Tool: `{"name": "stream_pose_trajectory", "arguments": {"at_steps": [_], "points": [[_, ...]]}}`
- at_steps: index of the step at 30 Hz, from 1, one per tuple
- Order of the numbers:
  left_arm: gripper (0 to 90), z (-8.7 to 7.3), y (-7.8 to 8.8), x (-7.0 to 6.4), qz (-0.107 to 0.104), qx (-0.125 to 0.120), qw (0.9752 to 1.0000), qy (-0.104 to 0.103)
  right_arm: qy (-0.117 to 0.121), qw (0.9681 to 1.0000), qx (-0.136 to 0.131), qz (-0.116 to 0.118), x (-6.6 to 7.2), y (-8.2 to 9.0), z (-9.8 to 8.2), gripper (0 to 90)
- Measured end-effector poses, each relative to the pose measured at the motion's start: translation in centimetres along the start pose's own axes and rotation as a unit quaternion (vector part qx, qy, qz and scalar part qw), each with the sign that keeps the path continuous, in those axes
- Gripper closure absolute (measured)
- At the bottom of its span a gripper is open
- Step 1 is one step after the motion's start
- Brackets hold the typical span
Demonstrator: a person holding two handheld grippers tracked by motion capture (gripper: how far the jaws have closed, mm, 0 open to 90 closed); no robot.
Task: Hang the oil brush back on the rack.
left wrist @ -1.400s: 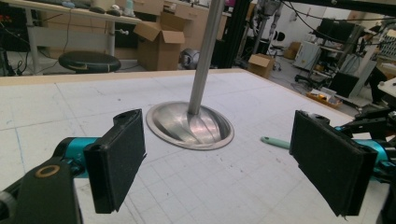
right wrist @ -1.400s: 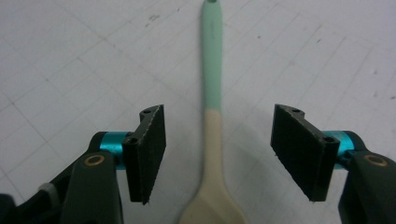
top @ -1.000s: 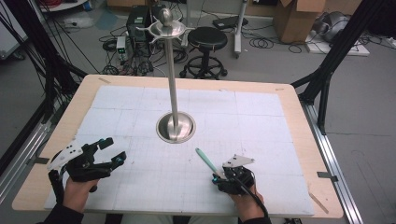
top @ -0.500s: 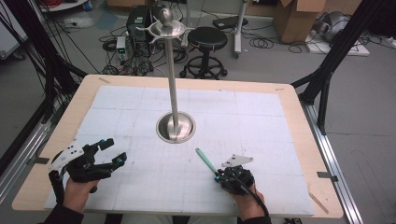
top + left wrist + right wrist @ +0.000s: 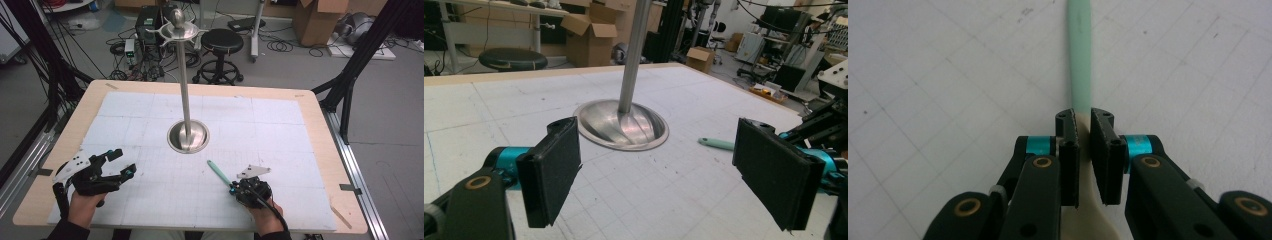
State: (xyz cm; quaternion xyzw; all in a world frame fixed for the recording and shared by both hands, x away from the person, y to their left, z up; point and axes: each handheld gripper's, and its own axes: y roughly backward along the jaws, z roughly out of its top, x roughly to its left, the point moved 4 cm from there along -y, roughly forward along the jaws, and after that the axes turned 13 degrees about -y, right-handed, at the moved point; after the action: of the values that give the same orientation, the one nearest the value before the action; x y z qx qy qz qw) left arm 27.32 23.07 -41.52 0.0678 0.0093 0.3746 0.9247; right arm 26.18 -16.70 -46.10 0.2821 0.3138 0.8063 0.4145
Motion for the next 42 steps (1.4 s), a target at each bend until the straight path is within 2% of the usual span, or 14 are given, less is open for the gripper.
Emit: {"name": "stream_pose_trajectory", "arguments": {"at_steps": [5, 8, 11, 16, 19, 24, 29, 31, 32, 33, 35, 38, 41, 42], "points": [[19.8, 0.1, 0.0, -0.1, -0.003, -0.003, 1.0, 0.001, -0.017, 0.9993, -0.025, 0.021, -0.1, 0.8, 0.3, 82.6], [20.5, 0.2, 0.0, -0.2, -0.007, -0.008, 0.9999, 0.006, -0.026, 0.9979, -0.042, 0.043, 0.0, 1.3, 0.4, 82.6], [21.0, 0.4, 0.1, -0.3, -0.013, -0.014, 0.9998, 0.007, -0.031, 0.9944, -0.067, 0.075, 0.3, 1.9, 0.7, 82.6], [22.6, 1.1, -0.3, -1.5, -0.053, -0.031, 0.998, 0.016, -0.026, 0.9877, -0.101, 0.117, 1.0, 2.8, 1.1, 82.5], [26.3, 1.7, -0.6, -2.5, -0.099, -0.053, 0.9935, 0.022, -0.009, 0.9826, -0.12, 0.141, 1.8, 3.3, 1.3, 82.5], [27.5, 2.3, -1.3, -3.7, -0.145, -0.067, 0.9863, 0.039, 0.024, 0.9734, -0.143, 0.177, 3.2, 4.0, 1.7, 82.4], [28.0, 2.4, -2.0, -4.6, -0.172, -0.064, 0.9821, 0.044, 0.041, 0.9639, -0.154, 0.213, 4.3, 4.5, 1.9, 82.4], [28.3, 2.5, -2.2, -5.0, -0.182, -0.065, 0.9802, 0.046, 0.043, 0.9589, -0.162, 0.229, 4.6, 4.7, 2.0, 82.4], [28.7, 2.6, -2.4, -5.2, -0.191, -0.066, 0.9783, 0.047, 0.044, 0.9567, -0.165, 0.236, 4.7, 4.8, 2.1, 82.4], [30.4, 2.6, -2.5, -5.4, -0.197, -0.063, 0.9773, 0.047, 0.045, 0.9529, -0.17, 0.247, 4.8, 5.0, 2.2, 82.4], [31.8, 2.8, -2.8, -5.8, -0.207, -0.06, 0.9753, 0.051, 0.045, 0.9493, -0.175, 0.257, 5.1, 5.2, 2.4, 82.4], [32.5, 3.2, -3.2, -6.3, -0.224, -0.065, 0.9706, 0.061, 0.049, 0.9449, -0.175, 0.272, 5.4, 5.2, 2.4, 82.4], [34.2, 3.5, -3.7, -6.7, -0.24, -0.074, 0.9655, 0.069, 0.047, 0.9374, -0.179, 0.295, 5.8, 5.3, 2.5, 82.4], [35.3, 3.7, -3.9, -7.0, -0.247, -0.078, 0.9631, 0.072, 0.047, 0.9351, -0.182, 0.301, 5.9, 5.4, 2.6, 82.4]]}}
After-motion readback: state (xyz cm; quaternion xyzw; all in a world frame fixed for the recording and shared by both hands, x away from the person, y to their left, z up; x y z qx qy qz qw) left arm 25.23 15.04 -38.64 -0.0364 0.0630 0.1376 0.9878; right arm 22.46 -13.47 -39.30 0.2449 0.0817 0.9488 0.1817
